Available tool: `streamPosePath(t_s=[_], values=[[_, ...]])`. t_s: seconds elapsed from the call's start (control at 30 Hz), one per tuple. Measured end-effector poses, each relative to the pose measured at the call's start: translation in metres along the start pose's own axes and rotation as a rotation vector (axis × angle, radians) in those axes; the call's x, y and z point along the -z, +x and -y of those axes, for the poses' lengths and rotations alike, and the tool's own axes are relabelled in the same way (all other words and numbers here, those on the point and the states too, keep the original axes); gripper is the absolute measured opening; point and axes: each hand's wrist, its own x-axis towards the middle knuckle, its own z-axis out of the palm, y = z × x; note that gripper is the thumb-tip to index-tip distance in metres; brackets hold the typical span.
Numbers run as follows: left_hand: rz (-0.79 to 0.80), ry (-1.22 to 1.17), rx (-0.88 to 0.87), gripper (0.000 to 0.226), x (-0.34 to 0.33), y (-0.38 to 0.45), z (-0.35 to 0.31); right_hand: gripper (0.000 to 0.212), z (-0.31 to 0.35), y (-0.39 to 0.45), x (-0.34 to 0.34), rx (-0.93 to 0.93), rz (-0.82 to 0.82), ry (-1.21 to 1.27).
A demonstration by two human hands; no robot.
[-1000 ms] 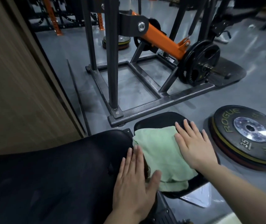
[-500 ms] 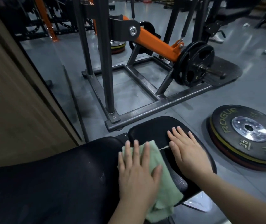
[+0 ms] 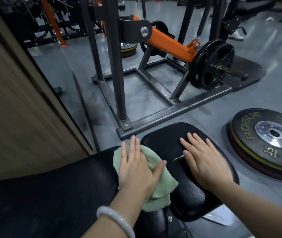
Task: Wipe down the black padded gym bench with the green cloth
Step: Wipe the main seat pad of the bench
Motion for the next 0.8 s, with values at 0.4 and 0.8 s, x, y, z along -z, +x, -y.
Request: streamPosePath(t_s=[0.4,0.8], values=[[0.078,-0.07,0.104,0.114,-0.003,-0.009,-0.032,0.101,0.014,0.002,0.006,-0.09,0.196,-0.147],[-0.147,-0.253,0.078,0.079,-0.025,-0.052,-0.041,0.085,0.026,0.0,0.0,-0.176,0.168,-0.152]])
